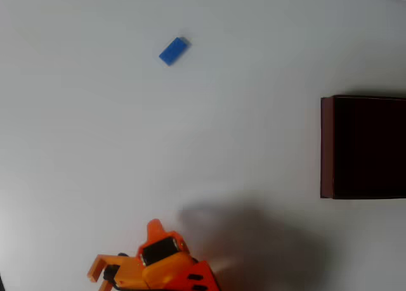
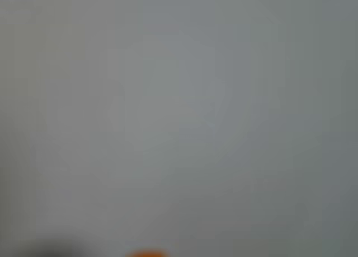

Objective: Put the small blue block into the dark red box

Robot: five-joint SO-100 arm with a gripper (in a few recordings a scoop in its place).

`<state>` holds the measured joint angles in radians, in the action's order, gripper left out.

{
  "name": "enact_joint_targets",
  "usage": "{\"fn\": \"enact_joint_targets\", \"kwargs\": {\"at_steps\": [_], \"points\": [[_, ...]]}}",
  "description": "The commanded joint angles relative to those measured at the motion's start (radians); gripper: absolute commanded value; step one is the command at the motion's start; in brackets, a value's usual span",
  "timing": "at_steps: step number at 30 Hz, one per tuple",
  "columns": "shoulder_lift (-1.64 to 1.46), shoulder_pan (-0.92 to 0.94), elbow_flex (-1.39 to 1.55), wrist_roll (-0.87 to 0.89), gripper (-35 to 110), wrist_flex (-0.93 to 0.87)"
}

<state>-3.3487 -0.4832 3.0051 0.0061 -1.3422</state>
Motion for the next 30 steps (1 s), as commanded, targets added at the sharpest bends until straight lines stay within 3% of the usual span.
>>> {"fn": "enact_joint_targets", "kwargs": {"at_steps": [1,11,17,22,27,30], "points": [[-0.011,-0.021,0.0,-0.02,0,-0.008],[-0.014,-0.043,-0.037,0.055,0,-0.009],[0.049,-0.074,-0.106,-0.029,1,0.009],[0.403,-0.133,-0.302,0.035,1,0.124],[0.928,-0.087,-0.706,0.012,1,-0.014],[1.069,-0.055,-0.853,-0.029,1,-0.055]]}}
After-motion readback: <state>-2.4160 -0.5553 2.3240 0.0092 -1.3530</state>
